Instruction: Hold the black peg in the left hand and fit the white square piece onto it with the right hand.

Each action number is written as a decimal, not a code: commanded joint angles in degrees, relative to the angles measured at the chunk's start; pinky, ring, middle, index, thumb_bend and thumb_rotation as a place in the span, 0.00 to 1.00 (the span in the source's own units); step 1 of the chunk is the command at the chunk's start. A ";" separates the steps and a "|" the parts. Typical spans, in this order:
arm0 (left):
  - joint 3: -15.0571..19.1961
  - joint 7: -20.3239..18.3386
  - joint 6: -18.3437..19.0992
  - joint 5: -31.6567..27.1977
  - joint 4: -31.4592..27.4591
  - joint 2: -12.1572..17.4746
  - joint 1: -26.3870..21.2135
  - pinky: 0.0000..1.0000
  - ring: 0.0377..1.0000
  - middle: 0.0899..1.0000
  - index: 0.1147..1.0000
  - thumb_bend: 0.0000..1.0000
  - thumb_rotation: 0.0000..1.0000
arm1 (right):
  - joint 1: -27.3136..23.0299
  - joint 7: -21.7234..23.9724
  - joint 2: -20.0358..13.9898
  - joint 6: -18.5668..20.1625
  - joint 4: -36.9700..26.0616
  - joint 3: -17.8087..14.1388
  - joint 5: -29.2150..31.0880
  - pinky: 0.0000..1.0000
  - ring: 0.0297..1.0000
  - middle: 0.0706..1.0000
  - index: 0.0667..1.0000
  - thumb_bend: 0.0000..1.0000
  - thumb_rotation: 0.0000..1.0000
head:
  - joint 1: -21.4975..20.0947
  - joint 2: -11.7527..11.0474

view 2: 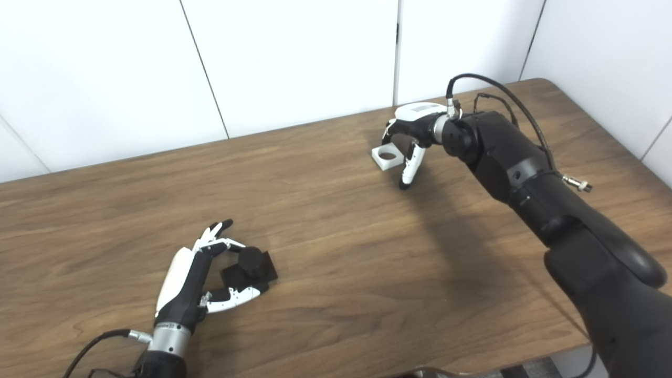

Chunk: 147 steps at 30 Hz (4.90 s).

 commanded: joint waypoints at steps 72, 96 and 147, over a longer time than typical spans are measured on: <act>-0.40 -0.79 4.36 3.12 2.20 -1.39 -0.90 1.00 1.00 0.95 0.42 0.52 0.08 | 4.60 -9.52 -4.04 -10.07 -28.08 -14.41 8.73 0.96 0.91 0.81 0.44 0.52 0.14 | 11.19 3.26; -0.65 -1.21 7.21 3.81 1.15 -1.50 -2.43 1.00 1.00 0.95 0.42 0.52 0.08 | 11.38 -0.72 4.31 -7.79 -51.36 -13.19 11.74 0.98 0.94 0.81 0.44 0.52 0.14 | 14.98 4.80; -1.89 -0.04 7.94 3.75 2.00 -2.69 -3.41 1.00 1.00 0.95 0.42 0.52 0.08 | 2.50 14.55 14.78 -4.90 -44.66 -3.42 6.01 1.00 0.95 0.82 0.44 0.53 0.14 | 17.35 5.31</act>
